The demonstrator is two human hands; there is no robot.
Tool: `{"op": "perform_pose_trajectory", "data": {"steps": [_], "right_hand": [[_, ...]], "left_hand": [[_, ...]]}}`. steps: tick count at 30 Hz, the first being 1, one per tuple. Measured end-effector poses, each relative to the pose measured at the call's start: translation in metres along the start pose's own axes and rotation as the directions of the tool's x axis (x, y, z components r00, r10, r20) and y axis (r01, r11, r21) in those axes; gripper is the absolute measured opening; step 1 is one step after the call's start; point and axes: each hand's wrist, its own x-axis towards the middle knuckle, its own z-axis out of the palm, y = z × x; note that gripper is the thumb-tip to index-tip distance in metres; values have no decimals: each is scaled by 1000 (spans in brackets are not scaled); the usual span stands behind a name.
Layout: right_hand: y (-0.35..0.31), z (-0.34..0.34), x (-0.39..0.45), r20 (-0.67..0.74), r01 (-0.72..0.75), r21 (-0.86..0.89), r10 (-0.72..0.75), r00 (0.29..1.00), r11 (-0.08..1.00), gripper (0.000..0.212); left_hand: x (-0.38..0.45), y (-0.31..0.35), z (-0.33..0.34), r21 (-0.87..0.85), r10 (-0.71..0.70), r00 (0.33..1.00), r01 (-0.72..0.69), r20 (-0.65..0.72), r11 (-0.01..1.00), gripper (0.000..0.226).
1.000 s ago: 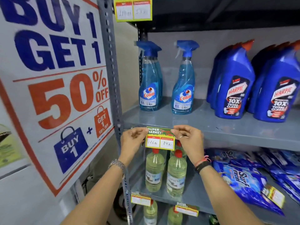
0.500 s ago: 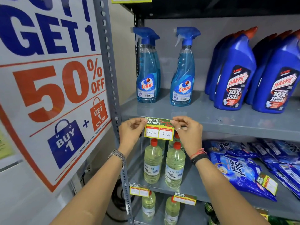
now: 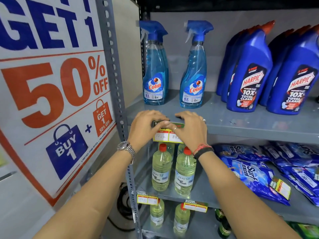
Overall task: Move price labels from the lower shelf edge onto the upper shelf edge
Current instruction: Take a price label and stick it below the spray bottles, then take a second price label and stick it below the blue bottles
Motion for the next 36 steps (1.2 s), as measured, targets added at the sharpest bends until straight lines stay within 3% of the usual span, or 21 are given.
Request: {"op": "perform_pose_trajectory", "data": {"steps": [3,9,12,17,21,24,26,28,31,33,36], "right_hand": [[4,-4,-1,19,-32,85,31,999,996,49],[12,-13,3,128,-86,179,64,990,980,30],[15,-18,3,185,-65,177,32,982,982,32],[19,-21,7,251,-40,169,-4,968,985,41],[20,-21,7,254,-16,169,-28,967,986,46],[20,-26,5,284,-4,184,-49,958,983,48],[30,-38,3,298,-96,366,-19,955,926,39],[55,-58,-9,221,-161,575,38,975,802,29],[105,-88,-47,53,-133,690,134,990,711,16],[152,-99,-78,4,-166,731,238,971,662,11],[246,-105,-120,14,-283,709,389,921,645,9]], "left_hand": [[3,-7,2,-138,-52,998,54,20,989,21],[1,-15,-1,-158,-19,1000,22,16,987,22],[-4,-21,3,-149,-10,1000,6,-26,989,24],[-7,-30,13,-153,28,999,-33,-33,988,52],[-10,-20,11,-154,8,1000,-12,-29,988,61],[-9,-8,7,-257,-76,997,73,-1,964,52],[-10,2,9,-334,-140,988,109,-70,936,47],[-25,18,24,-317,-187,945,96,-270,943,45],[-66,59,67,-49,-114,852,103,-511,993,29],[-87,87,111,-44,-65,880,50,-471,998,21],[-105,120,192,-197,-130,964,84,-233,977,20]]}}
